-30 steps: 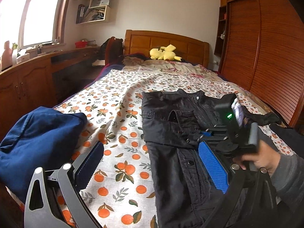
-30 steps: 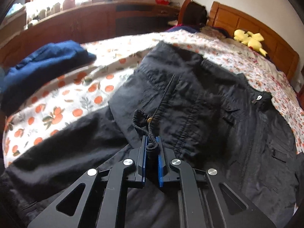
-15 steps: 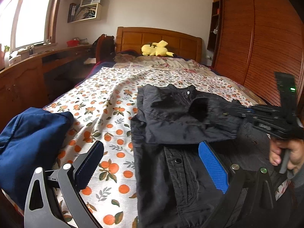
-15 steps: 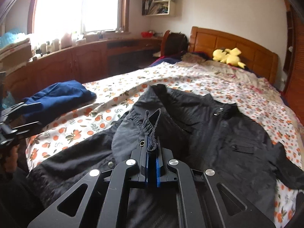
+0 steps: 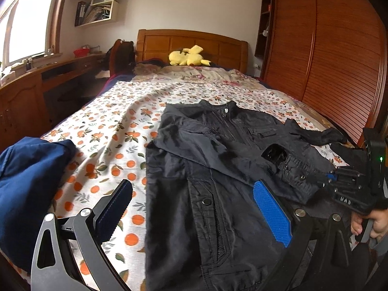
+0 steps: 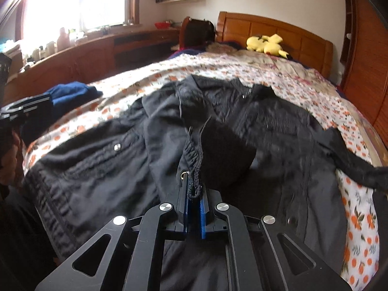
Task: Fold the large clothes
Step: 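Fold the grasped side over toward the zipper with the right gripper, then release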
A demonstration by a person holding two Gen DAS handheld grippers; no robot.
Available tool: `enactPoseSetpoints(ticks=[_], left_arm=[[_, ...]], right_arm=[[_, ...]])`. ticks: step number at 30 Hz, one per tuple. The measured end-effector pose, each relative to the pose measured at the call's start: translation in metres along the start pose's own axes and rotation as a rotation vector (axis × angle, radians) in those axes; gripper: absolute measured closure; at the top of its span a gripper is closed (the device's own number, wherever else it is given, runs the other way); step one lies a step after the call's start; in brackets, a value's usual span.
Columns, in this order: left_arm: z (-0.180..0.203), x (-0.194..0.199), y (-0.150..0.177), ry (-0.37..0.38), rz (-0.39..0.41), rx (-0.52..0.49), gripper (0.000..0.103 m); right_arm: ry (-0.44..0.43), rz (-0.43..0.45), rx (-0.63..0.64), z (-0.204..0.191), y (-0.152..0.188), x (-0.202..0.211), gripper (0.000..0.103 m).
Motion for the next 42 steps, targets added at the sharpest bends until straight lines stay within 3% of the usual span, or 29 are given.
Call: enactPoseSetpoints(ticks=[2,7,9,14,25,28,31,32,33,42], left_arm=[[0.003,-0.003,0.001,0.003,-0.007,-0.007,0.002],[0.008,-0.006,0.002,0.002,-0.009,-0.025,0.002],[0.009,-0.005,0.002,0.004,-0.006,-0.025,0.002],[0.009,-0.004,0.001,0.008,-0.002,-0.022,0.002],[0.008,-0.004,0.001,0.008,-0.005,-0.022,0.002],[0.009,-0.004,0.001,0.009,-0.006,-0.022,0.002],[0.011,-0.004,0.001,0.011,-0.006,-0.025,0.002],[0.012,-0.004,0.001,0.013,-0.006,-0.025,0.002],[0.013,-0.004,0.001,0.015,-0.006,-0.025,0.002],[0.034,-0.009,-0.001,0.049,-0.005,-0.044,0.002]], right_arm=[[-0.008,-0.011,0.0,-0.005,0.006,0.0,0.094],[-0.054,-0.024,-0.037,-0.013,0.01,0.008,0.076],[-0.044,0.001,-0.019,-0.017,0.003,0.015,0.056],[-0.024,0.033,0.026,-0.026,-0.019,0.014,0.04],[0.093,-0.044,0.054,-0.014,-0.049,-0.052,0.04],[0.123,-0.095,0.049,0.0,-0.051,-0.068,0.048],[0.12,-0.153,0.035,0.012,-0.047,-0.078,0.066],[0.109,-0.166,0.03,0.015,-0.045,-0.078,0.087],[0.093,-0.171,0.022,0.016,-0.043,-0.077,0.101],[0.118,-0.133,-0.025,0.051,-0.017,-0.022,0.102]])
Point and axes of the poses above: each gripper's, at about its wrist camera, not at the fingertips, and x roughly against the way its jaws point, z to its right, y to its underside, the point moved 4 cm from there along -x, roughly the way its jaws point, and after that the axes turned 4 degrees about z, right-handed, at the moved point
